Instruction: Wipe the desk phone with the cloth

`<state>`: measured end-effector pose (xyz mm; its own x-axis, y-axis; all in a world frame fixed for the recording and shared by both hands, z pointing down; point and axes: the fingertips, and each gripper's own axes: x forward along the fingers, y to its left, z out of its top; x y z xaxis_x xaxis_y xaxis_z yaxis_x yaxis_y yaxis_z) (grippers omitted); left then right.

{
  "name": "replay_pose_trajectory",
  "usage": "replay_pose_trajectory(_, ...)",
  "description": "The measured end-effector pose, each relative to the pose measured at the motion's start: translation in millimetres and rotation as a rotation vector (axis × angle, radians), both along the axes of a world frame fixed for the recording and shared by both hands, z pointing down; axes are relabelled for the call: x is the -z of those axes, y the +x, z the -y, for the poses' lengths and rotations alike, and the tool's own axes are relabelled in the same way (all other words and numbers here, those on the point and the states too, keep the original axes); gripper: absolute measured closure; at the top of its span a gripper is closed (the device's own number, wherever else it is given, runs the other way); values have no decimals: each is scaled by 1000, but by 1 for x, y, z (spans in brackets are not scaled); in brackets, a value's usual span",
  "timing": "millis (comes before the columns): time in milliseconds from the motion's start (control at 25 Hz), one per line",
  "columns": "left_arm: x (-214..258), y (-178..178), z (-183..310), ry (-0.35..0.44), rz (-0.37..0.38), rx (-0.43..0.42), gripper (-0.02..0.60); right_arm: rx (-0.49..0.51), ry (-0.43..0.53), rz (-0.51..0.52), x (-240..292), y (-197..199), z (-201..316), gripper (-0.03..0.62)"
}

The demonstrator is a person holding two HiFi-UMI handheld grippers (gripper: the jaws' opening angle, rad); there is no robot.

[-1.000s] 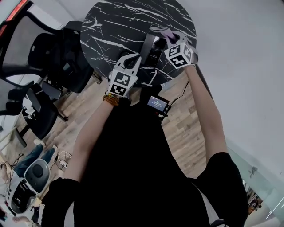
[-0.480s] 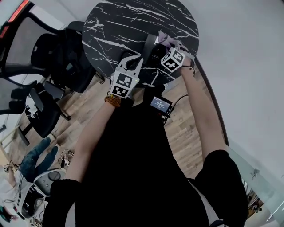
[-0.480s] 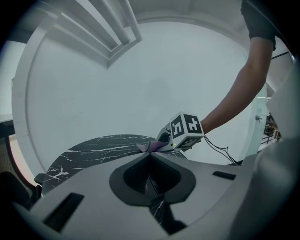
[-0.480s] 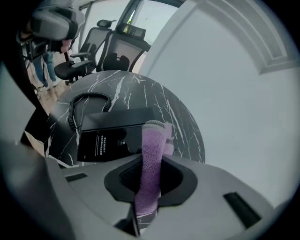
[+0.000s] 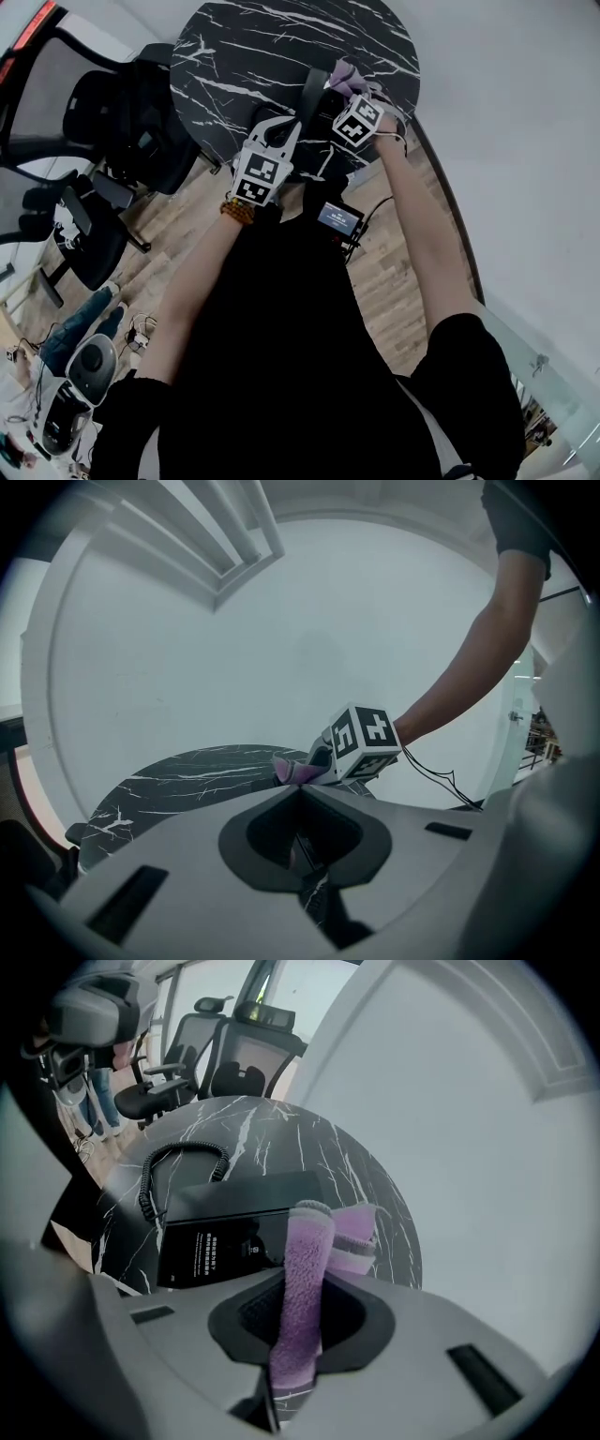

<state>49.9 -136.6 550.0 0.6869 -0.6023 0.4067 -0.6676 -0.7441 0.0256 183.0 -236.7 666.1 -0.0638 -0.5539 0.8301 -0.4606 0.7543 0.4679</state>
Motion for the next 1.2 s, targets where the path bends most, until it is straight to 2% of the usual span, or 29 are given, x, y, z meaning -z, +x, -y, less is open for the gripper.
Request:
replay_pose_trajectory(120, -3, -2, 2, -8, -1, 5, 569, 3, -8, -12, -3, -2, 0, 531)
replay_pose_trajectory(280, -4, -1, 5, -9, -3, 1, 569, 61, -27, -77, -8, -4, -3, 531)
replay_pose_trajectory(440, -4, 0, 6, -8, -4, -6, 569, 72, -62, -80, -11, -7, -8, 531)
replay_pose_trajectory(1200, 0, 0, 9, 2, -19, -21, 569, 19, -117, -58, -23, -20, -30, 531)
